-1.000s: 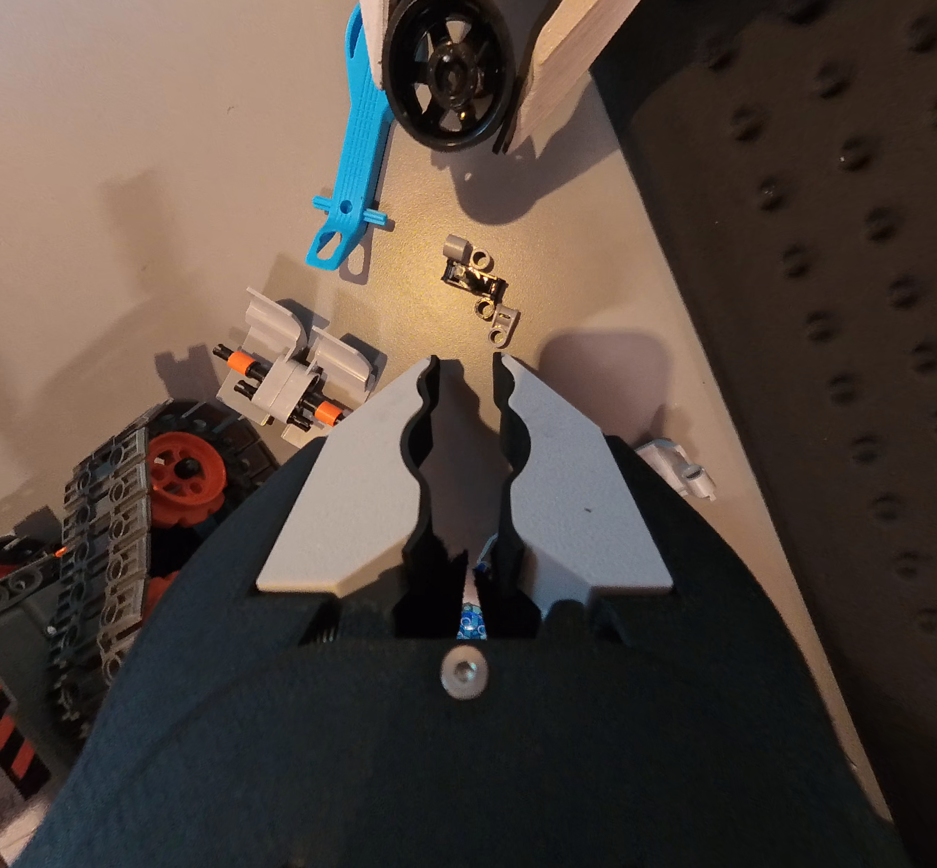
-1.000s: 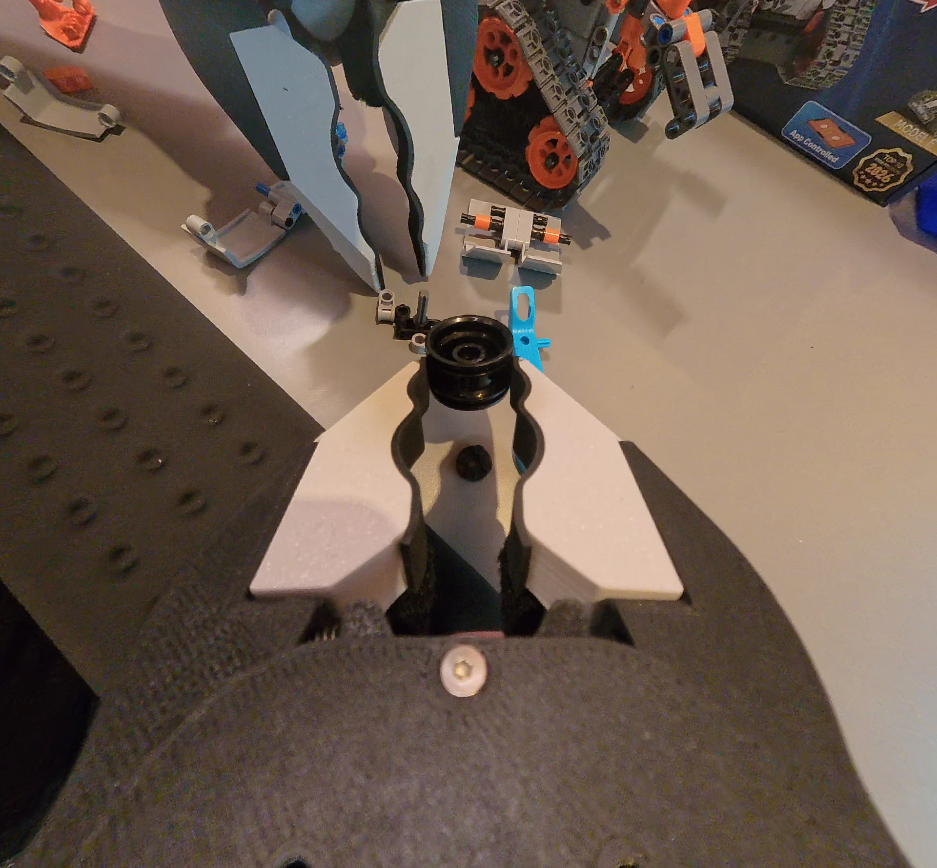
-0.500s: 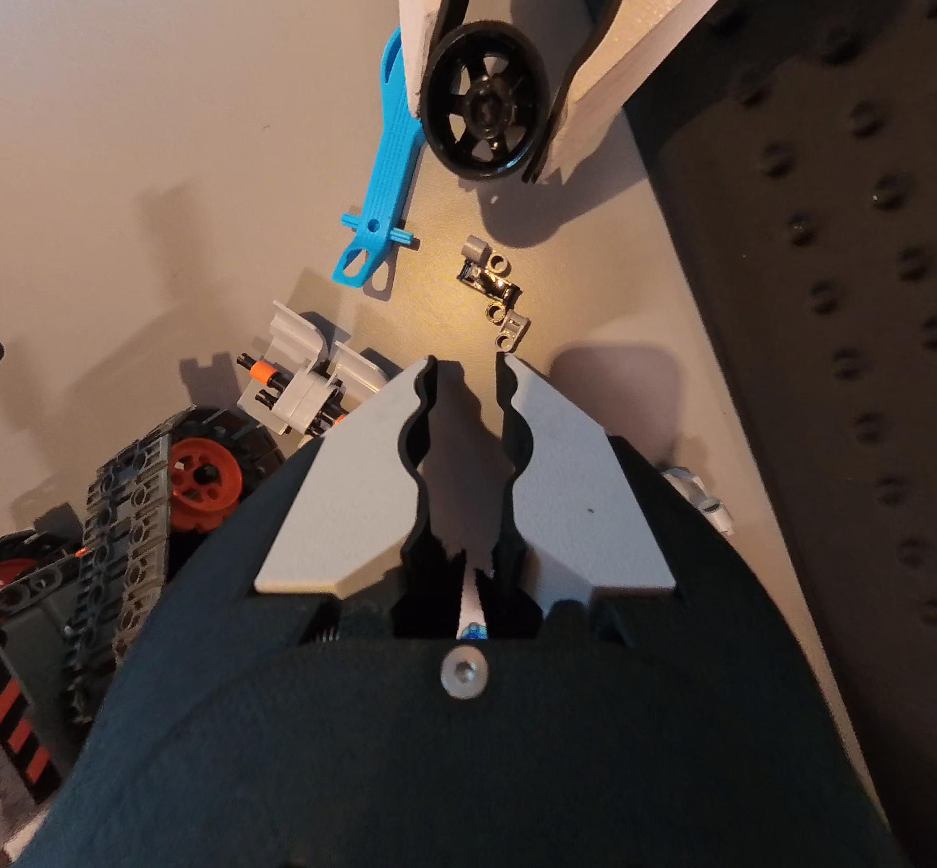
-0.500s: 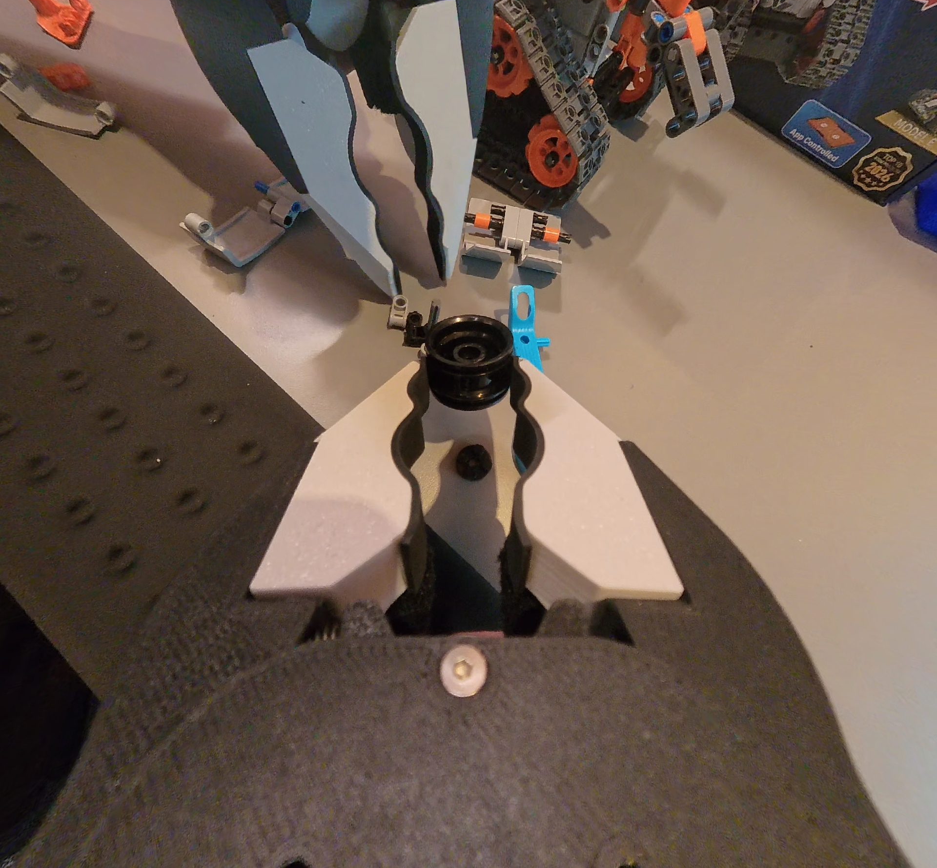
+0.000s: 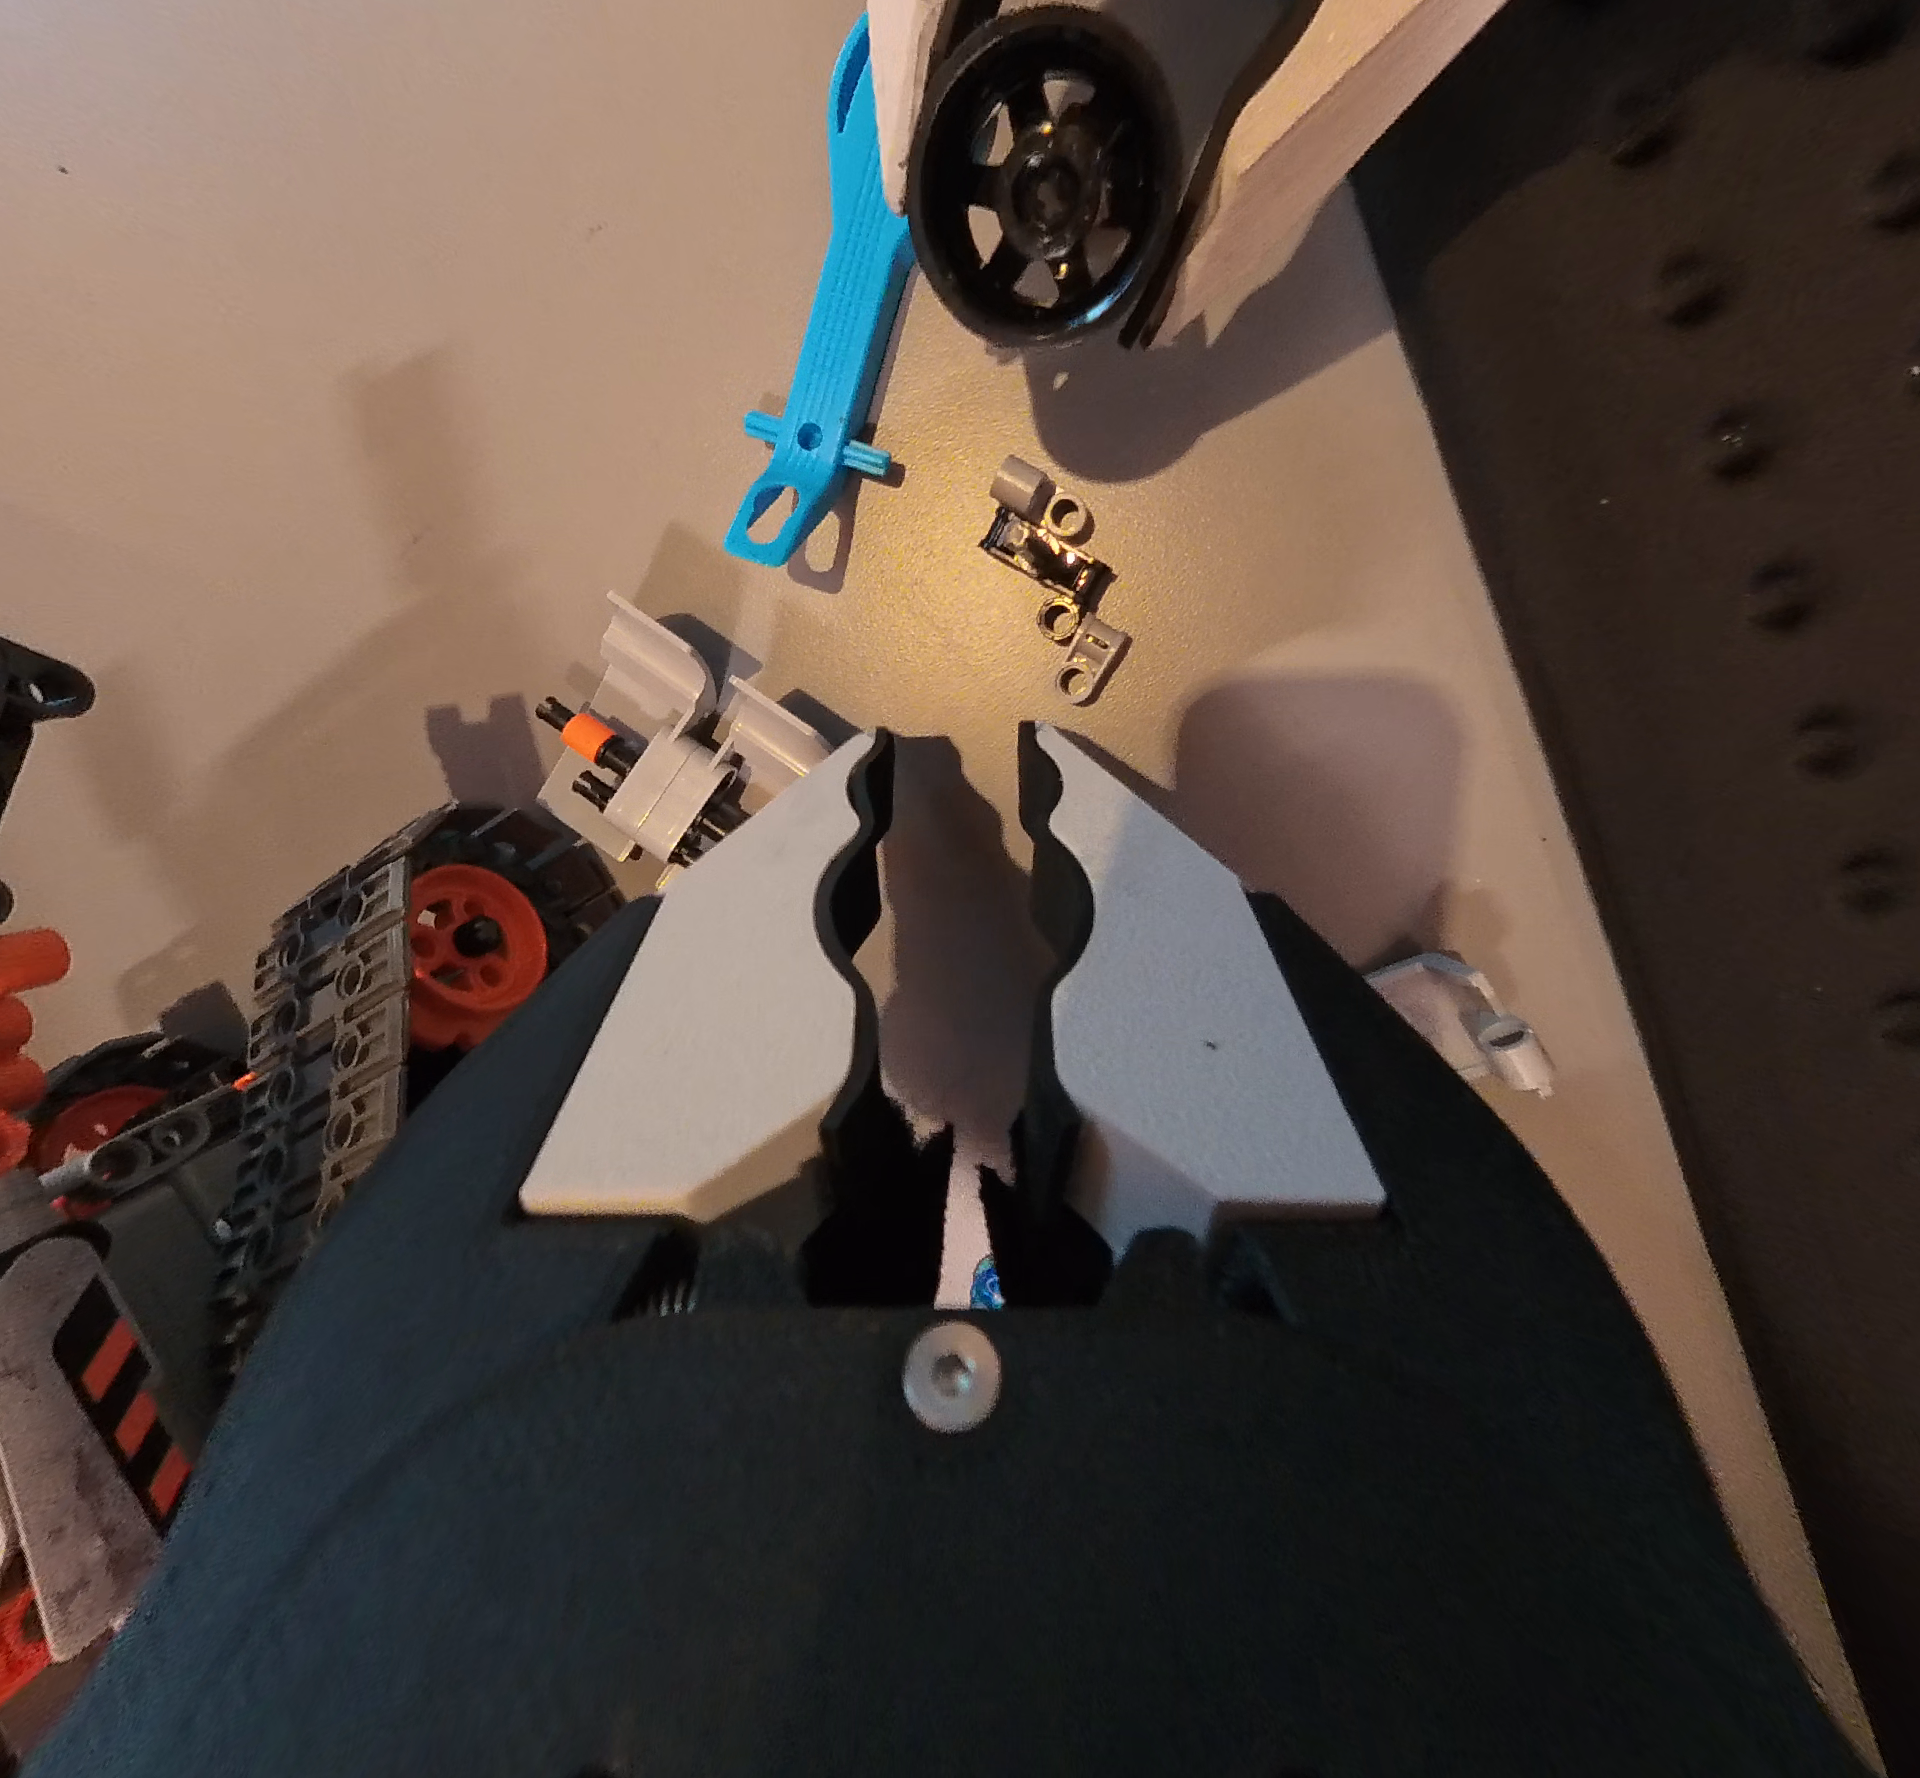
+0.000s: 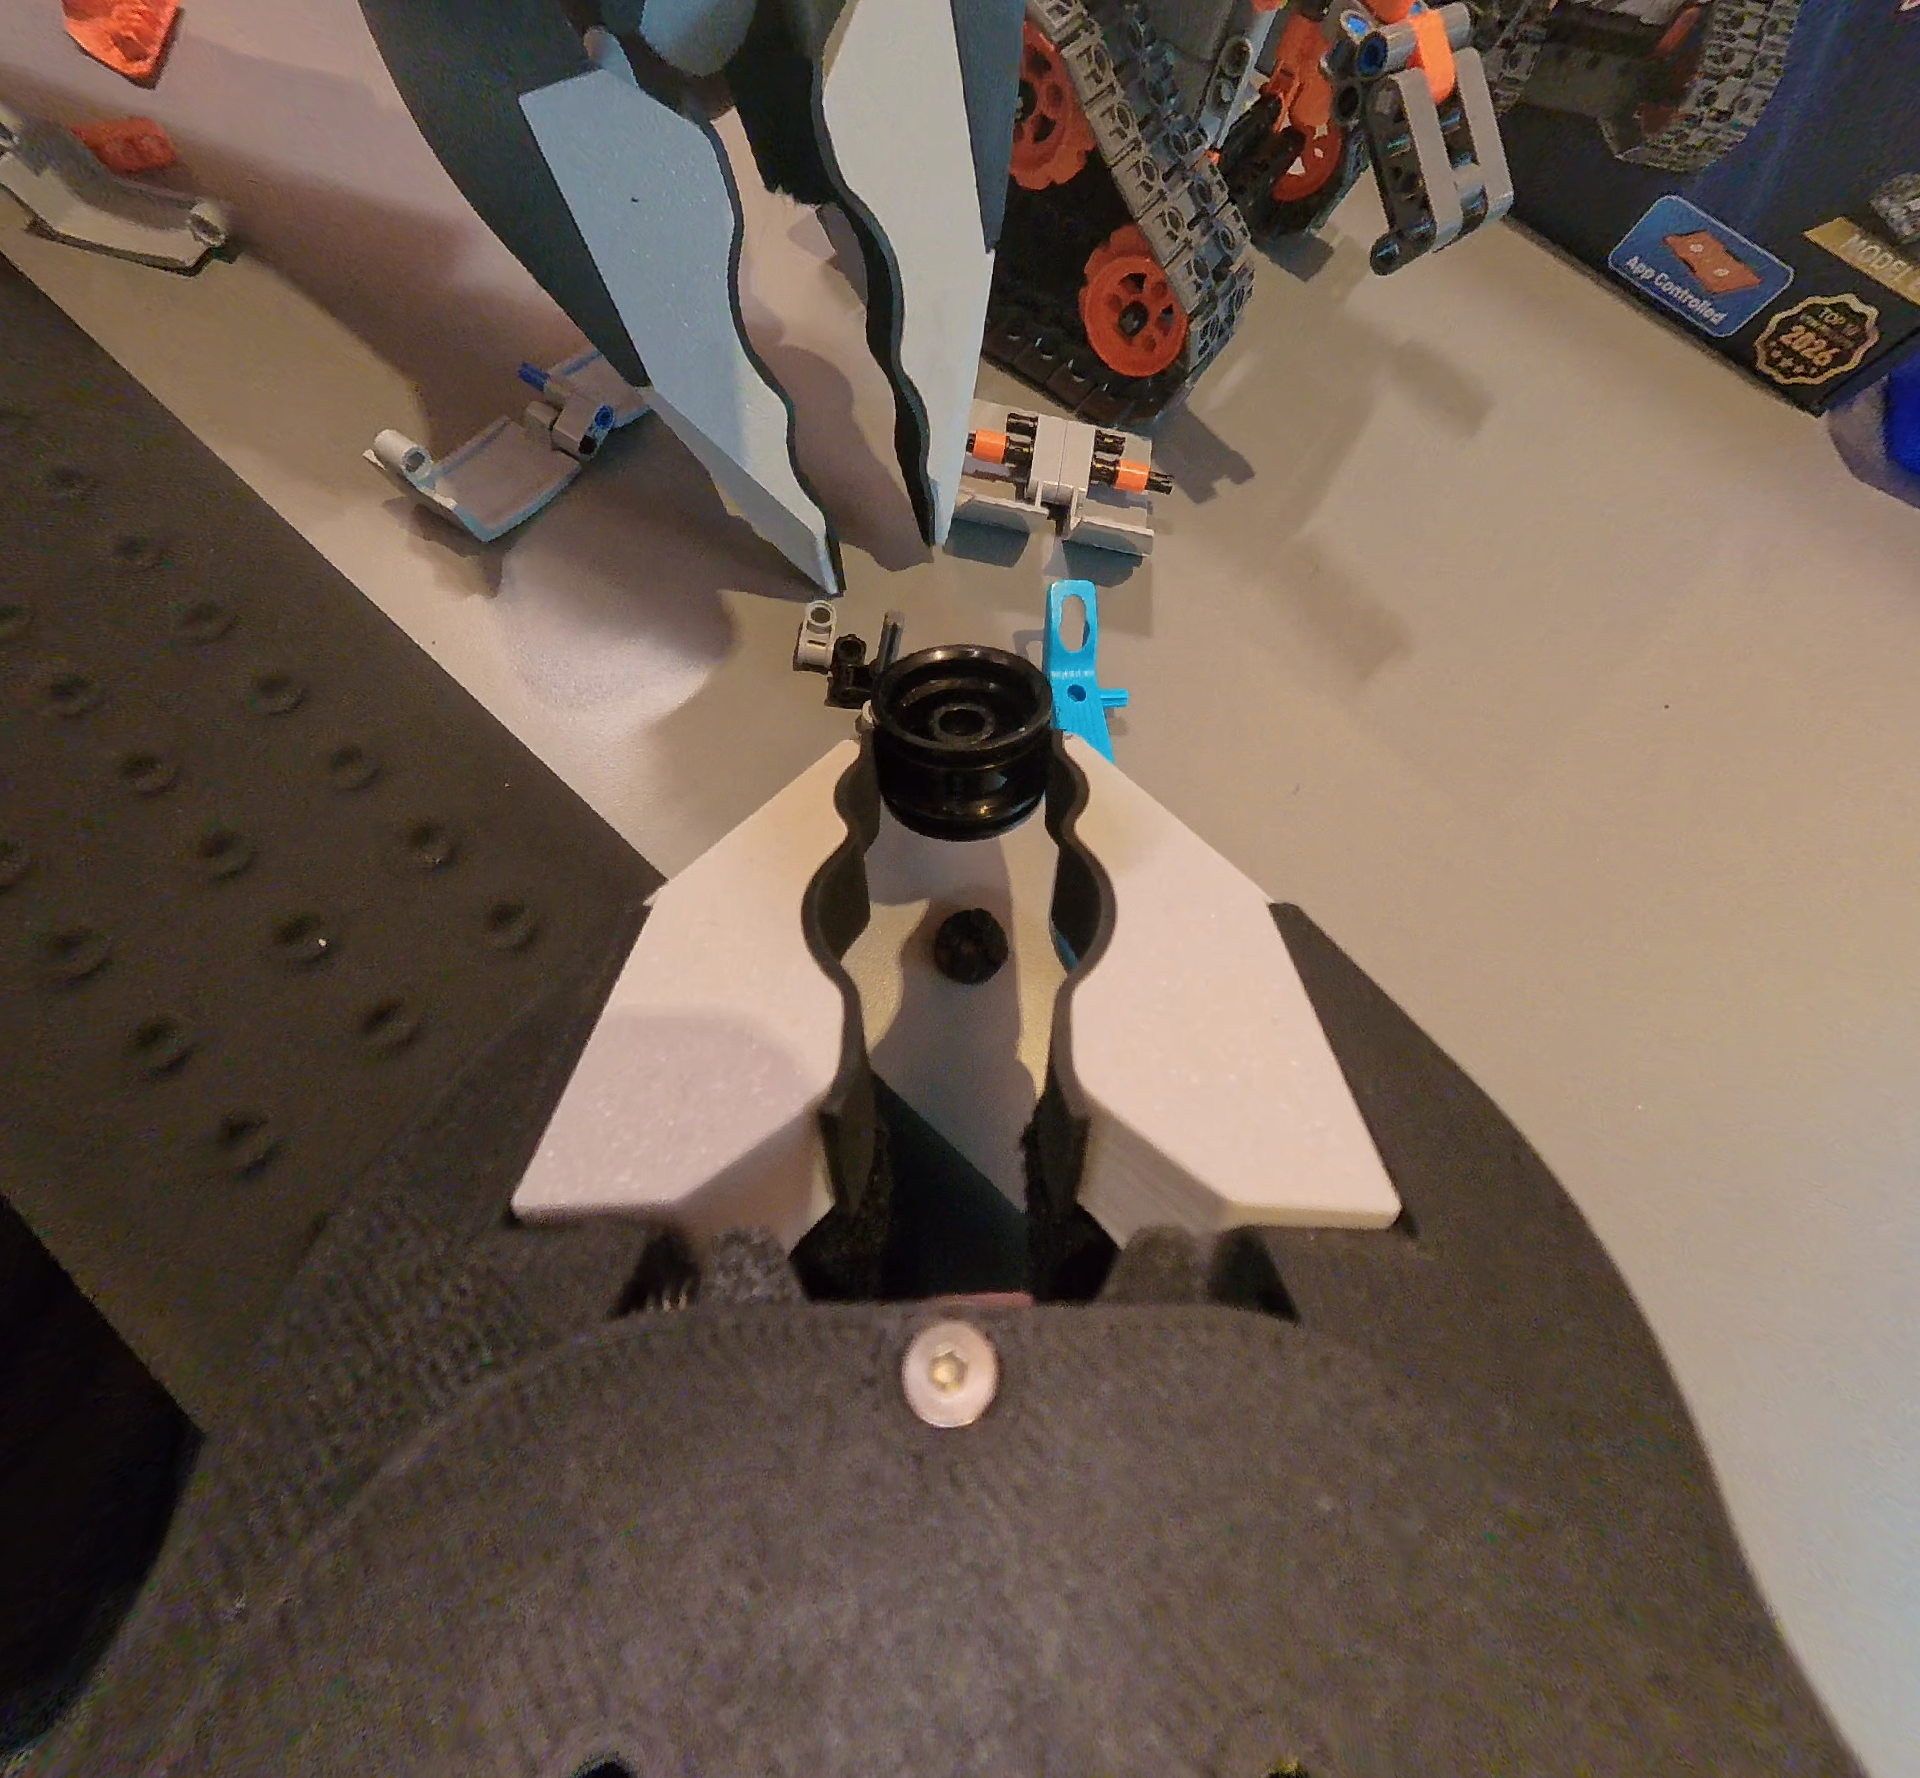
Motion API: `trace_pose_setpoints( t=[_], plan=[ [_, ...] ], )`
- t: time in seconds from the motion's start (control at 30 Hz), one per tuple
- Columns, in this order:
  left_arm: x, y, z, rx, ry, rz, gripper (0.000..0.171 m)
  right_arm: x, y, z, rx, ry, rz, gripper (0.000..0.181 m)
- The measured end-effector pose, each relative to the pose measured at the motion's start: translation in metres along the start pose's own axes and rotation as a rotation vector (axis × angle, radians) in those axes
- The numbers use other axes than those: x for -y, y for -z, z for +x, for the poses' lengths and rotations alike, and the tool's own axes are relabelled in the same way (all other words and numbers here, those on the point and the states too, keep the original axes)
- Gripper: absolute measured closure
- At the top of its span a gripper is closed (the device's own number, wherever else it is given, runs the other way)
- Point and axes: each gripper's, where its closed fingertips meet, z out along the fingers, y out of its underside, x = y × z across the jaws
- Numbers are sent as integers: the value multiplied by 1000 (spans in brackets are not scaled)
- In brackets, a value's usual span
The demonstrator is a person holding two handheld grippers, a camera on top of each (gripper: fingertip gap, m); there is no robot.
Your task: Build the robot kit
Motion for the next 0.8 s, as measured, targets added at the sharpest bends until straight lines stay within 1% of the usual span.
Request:
trace_pose_setpoints(
  t=[0.3,0.47,0.6,0.67,0.73,0.8],
  plan=[
    [-1,0,1,0,-10,-12,150,-3,-4,-1,16,-4,-39,152],
    [0,0,0,10,-10,-8,151,6,-4,1,21,-42,-14,152],
    [-4,2,0,57,25,-19,150,25,-1,8,-17,-66,53,152],
    [-9,5,1,78,44,-19,151,38,1,15,-53,-73,110,152],
    [-15,9,-3,129,55,-31,150,49,3,22,-85,-82,178,152],
    [-12,14,-5,161,63,2,151,61,4,25,-96,-80,258,152]
  ],
)
